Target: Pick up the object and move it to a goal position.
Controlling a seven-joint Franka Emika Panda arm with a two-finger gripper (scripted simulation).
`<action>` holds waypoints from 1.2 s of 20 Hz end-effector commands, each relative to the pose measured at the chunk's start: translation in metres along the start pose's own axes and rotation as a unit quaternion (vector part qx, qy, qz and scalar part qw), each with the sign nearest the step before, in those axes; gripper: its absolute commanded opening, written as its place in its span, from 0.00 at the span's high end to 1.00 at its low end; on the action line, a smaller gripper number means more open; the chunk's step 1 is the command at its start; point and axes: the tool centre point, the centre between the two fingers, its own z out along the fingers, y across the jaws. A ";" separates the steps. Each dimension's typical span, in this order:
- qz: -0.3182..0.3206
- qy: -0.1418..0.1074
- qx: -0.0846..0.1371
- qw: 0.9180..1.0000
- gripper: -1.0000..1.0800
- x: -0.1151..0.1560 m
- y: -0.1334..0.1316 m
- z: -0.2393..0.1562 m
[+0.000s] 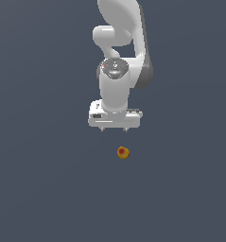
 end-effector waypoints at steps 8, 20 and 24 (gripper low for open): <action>-0.003 0.016 0.008 1.000 0.04 0.012 -0.009 -0.005; -0.031 0.017 0.007 0.999 0.04 0.014 -0.011 -0.002; -0.063 0.016 0.004 0.998 0.04 0.015 -0.013 0.003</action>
